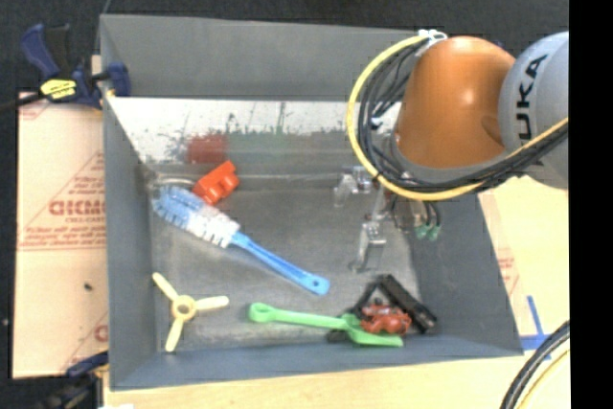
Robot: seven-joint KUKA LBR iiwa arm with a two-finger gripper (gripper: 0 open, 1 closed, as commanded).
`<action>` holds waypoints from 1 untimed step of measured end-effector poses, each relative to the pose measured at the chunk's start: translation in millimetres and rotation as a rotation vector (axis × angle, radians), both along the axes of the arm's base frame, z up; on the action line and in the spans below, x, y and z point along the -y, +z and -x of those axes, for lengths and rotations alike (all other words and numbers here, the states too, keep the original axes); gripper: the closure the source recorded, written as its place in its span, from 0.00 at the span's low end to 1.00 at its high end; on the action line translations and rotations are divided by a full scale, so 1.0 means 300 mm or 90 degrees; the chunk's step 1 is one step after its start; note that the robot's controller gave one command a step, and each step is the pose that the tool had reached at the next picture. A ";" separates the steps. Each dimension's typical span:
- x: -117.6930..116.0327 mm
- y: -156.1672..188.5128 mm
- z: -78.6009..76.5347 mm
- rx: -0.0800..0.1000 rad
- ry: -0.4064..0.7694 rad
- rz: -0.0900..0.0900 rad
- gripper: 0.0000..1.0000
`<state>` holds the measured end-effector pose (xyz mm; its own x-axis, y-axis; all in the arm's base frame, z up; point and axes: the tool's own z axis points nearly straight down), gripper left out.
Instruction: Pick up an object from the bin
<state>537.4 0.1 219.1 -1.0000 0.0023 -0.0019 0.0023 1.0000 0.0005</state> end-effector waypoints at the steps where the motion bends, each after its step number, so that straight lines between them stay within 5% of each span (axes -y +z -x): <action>1: 0.000 0.000 0.000 0.000 0.000 0.000 0.00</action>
Offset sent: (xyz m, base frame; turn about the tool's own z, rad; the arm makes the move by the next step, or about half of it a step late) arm -0.0031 0.0559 -0.0640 0.0221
